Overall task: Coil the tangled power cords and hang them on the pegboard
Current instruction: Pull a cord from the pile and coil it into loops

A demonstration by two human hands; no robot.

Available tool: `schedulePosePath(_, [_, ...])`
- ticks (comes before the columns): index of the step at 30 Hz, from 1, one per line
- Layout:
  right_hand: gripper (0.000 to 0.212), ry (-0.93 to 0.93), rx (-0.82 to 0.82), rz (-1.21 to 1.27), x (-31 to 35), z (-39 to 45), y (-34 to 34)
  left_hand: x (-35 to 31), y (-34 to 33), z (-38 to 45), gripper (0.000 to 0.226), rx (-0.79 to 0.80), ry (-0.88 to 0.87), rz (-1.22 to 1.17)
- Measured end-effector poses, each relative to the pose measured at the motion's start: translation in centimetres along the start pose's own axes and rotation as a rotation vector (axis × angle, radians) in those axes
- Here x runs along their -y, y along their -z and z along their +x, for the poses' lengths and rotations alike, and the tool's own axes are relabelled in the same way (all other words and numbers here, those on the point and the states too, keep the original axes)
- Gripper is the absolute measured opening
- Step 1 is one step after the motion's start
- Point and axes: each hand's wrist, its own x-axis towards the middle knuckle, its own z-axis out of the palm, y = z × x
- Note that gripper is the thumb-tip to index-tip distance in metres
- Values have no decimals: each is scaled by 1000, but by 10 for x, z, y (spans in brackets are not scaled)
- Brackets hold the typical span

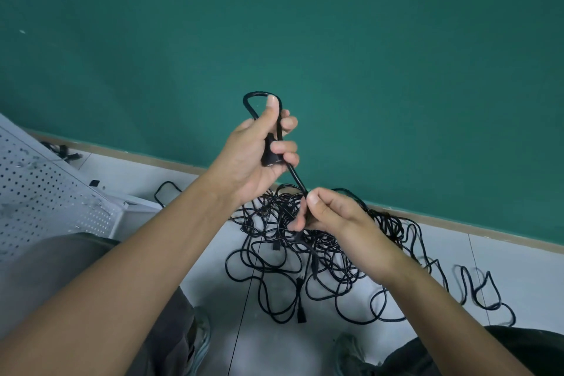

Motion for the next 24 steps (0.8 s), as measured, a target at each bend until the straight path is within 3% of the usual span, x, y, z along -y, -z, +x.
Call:
schedulePosePath(5, [22, -95, 166, -86, -10, -1, -2, -12, 5, 4, 65, -119, 0, 31])
schedulePosePath(9, [21, -160, 174, -241, -17, -1, 1, -18, 12, 5, 62, -168, -11, 35])
schedulePosePath(14, [23, -97, 58, -259, -13, -4, 8, -23, 19, 7, 46, -166, -43, 151])
schedulePosePath(19, [23, 2, -104, -259, -8, -5, 12, -10, 25, 11, 34, -207, -54, 618])
schedulePosePath(24, [17, 127, -269, -193, 6, -1, 20, 15, 18, 8, 47, -5, 51, 820])
